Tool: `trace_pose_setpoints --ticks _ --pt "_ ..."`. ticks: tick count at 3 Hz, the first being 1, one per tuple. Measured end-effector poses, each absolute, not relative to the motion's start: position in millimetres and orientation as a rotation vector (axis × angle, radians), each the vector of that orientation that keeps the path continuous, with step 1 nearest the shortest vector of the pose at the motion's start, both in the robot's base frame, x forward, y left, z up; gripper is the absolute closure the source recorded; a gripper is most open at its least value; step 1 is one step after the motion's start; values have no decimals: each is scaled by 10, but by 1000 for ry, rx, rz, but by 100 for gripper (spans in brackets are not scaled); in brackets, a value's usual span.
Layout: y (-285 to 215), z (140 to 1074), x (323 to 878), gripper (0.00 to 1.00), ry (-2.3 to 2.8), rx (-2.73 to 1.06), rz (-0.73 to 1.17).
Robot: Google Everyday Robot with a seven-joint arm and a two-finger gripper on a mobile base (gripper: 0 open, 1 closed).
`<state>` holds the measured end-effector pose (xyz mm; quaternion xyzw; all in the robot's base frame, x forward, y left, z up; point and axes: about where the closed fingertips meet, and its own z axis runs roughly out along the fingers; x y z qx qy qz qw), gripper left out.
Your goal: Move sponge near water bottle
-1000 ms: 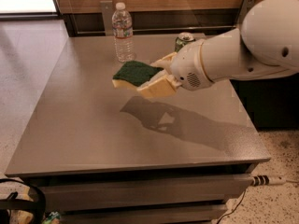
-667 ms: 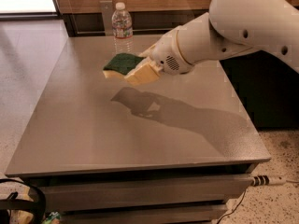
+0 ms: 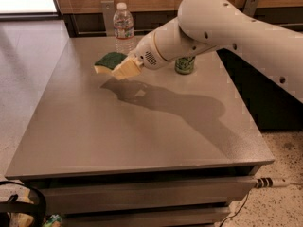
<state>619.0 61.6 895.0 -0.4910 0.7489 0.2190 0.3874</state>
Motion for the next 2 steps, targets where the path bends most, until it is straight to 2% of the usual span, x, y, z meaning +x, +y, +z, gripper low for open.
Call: trace_pose_setpoints --ticks 2 --pt "604 8646 6601 100 1908 -1088 638"
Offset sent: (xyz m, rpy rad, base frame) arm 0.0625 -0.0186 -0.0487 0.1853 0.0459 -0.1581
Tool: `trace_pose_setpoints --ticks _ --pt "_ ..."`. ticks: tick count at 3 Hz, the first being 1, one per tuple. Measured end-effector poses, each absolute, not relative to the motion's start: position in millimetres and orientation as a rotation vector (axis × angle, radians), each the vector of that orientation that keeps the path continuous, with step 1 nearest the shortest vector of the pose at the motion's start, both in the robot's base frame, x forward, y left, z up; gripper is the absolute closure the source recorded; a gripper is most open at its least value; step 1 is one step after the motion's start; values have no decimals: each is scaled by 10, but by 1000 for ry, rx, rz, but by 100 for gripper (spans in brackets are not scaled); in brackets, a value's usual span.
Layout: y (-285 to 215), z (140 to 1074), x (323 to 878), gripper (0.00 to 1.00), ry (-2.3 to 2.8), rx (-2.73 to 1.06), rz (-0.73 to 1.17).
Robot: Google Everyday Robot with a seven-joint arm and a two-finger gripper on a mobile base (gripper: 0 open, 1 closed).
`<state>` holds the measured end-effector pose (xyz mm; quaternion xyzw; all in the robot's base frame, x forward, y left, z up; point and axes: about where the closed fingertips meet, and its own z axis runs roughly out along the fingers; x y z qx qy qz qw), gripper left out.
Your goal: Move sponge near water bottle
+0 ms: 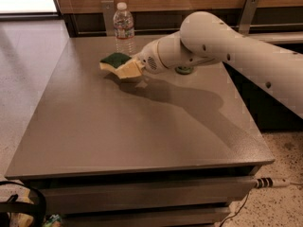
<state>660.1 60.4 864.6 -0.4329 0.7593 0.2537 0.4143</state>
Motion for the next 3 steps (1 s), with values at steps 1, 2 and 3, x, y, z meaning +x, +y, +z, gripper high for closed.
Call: trace_pose_setpoints --ticks 1,2,3 --pt "410 8496 6672 100 1943 -993 640" --pt "246 8406 6658 100 1973 -936 626" --pt "194 8333 6670 100 2014 -921 586"
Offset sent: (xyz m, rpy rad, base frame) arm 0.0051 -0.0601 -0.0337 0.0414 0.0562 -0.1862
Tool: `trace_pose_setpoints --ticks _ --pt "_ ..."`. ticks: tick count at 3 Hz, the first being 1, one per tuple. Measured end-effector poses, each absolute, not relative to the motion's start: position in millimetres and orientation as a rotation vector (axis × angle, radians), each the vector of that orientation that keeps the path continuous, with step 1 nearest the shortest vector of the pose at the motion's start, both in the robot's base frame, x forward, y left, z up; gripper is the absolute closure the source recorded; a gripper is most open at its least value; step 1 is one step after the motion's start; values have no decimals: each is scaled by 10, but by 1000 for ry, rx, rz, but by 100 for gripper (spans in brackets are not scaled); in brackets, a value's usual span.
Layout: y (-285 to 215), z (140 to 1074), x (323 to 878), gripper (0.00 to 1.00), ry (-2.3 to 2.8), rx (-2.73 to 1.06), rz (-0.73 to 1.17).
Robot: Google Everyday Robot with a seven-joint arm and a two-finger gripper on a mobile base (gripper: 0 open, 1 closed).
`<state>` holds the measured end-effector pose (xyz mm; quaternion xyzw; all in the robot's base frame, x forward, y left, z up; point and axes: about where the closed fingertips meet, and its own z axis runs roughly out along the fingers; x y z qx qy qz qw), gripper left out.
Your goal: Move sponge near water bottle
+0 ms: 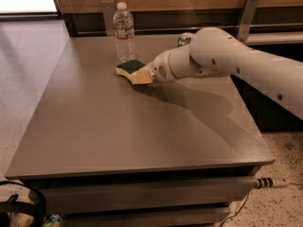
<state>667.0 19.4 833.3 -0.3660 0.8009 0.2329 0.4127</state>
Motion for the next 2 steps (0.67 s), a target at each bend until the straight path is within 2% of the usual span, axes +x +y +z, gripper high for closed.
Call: trace_pose_setpoints --ticks 1,2 --pt "224 8268 6742 98 2060 -920 524" --pt "239 8274 6726 76 2054 -923 533"
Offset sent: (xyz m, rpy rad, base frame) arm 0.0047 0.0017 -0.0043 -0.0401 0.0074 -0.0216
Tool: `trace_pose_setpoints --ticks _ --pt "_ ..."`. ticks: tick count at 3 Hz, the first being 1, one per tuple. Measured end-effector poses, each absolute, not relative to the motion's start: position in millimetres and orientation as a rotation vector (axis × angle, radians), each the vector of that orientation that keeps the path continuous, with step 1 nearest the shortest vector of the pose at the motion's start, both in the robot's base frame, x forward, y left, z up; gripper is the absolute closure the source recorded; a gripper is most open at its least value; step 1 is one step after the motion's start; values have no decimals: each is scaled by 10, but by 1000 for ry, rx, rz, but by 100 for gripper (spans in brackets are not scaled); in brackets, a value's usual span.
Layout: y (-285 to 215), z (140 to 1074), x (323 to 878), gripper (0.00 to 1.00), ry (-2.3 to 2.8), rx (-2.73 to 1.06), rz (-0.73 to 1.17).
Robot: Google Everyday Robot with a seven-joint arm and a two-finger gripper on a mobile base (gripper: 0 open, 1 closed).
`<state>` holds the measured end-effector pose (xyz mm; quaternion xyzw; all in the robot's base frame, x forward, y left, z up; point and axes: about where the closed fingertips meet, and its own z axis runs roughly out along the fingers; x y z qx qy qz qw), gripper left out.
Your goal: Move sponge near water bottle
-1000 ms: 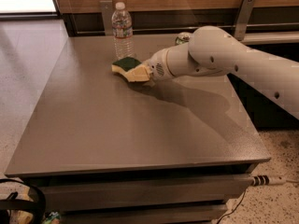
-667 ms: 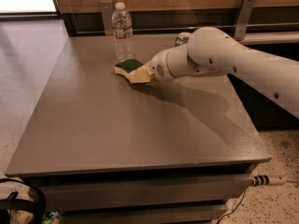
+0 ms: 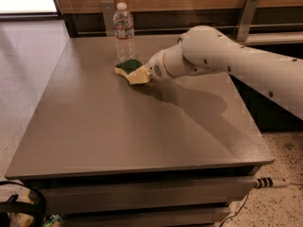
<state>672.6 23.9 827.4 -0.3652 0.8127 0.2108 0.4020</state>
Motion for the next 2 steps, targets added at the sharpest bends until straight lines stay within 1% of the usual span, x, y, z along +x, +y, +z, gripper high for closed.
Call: trace_pose_setpoints --ticks 2 --pt "275 8270 6715 29 2052 -930 538"
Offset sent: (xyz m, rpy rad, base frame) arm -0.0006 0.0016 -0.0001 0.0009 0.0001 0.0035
